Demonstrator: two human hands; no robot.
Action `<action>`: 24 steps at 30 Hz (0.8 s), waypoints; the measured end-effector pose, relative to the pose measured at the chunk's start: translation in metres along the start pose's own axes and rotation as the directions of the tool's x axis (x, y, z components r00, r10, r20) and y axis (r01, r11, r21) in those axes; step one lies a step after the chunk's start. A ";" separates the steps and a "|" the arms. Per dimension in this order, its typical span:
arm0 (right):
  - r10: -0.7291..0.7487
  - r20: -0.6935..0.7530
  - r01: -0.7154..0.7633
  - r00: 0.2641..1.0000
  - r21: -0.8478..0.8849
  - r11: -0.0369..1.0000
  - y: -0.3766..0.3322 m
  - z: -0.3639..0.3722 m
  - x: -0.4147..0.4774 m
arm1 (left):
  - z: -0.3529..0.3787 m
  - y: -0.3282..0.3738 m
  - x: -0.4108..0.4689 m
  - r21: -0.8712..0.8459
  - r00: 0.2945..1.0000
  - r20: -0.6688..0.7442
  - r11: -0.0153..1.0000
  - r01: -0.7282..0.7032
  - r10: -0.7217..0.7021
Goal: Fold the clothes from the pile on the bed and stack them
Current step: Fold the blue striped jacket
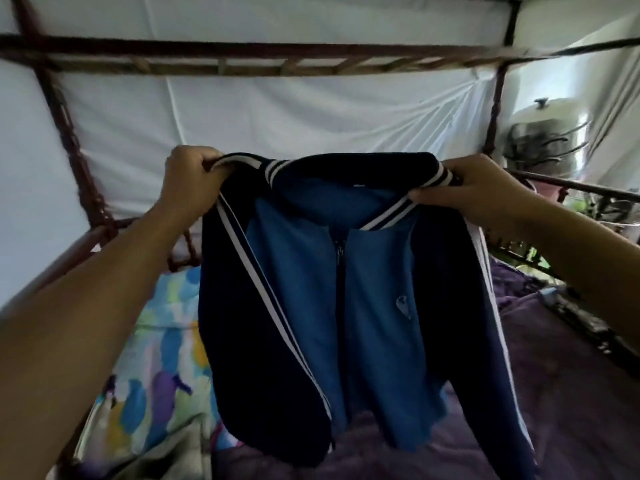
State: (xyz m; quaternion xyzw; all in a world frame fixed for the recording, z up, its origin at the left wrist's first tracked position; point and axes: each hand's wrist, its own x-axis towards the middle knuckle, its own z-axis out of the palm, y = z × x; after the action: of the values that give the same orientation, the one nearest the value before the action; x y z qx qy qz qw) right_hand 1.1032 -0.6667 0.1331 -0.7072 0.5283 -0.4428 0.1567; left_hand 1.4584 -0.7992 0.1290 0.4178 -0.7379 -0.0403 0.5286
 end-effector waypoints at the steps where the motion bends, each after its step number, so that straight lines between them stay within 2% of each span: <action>1: -0.013 0.007 0.013 1.000 0.008 1.000 -0.009 -0.007 -0.004 | 0.001 0.007 0.007 0.105 0.996 0.008 0.991 -0.084 0.084; 3: -0.087 -0.011 0.085 0.996 -0.117 0.989 -0.019 -0.018 -0.013 | 0.012 0.016 0.017 0.297 0.981 0.041 0.935 -0.193 0.190; 5: -0.183 -0.062 0.146 0.981 -0.384 0.912 -0.018 -0.027 -0.025 | 0.032 0.019 0.020 0.426 0.972 0.063 0.875 -0.232 0.227; 8: -0.239 -0.064 0.143 0.969 -0.641 0.754 0.013 -0.040 -0.048 | 0.080 0.022 0.014 0.513 0.951 0.161 0.801 -0.309 0.263; 10: -0.181 -0.019 0.112 0.983 -0.720 0.685 0.054 -0.048 -0.066 | 0.122 0.025 0.003 0.517 0.921 0.248 0.763 -0.388 0.300; 13: -0.052 0.017 0.046 0.999 -0.784 0.619 0.129 -0.055 -0.104 | 0.202 0.027 -0.023 0.489 0.859 0.398 0.718 -0.495 0.321; 16: 0.150 0.019 -0.071 0.988 -0.819 0.570 0.206 -0.062 -0.149 | 0.293 0.036 -0.057 0.460 0.818 0.521 0.726 -0.510 0.244; 19: 0.288 -0.037 -0.203 0.957 -0.797 0.569 0.280 -0.085 -0.190 | 0.386 0.058 -0.089 0.455 0.756 0.632 0.708 -0.540 0.170; 24: 0.435 -0.094 -0.362 0.895 -0.722 0.590 0.420 -0.135 -0.236 | 0.546 0.097 -0.119 0.410 0.665 0.735 0.694 -0.591 0.132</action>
State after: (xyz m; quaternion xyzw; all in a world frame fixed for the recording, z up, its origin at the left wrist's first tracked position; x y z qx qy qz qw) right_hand 0.7289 -0.5886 -0.1896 -0.5935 0.7959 -0.1185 -0.0153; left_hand 0.9689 -0.8661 -0.1506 0.3583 -0.9150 0.1743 0.0634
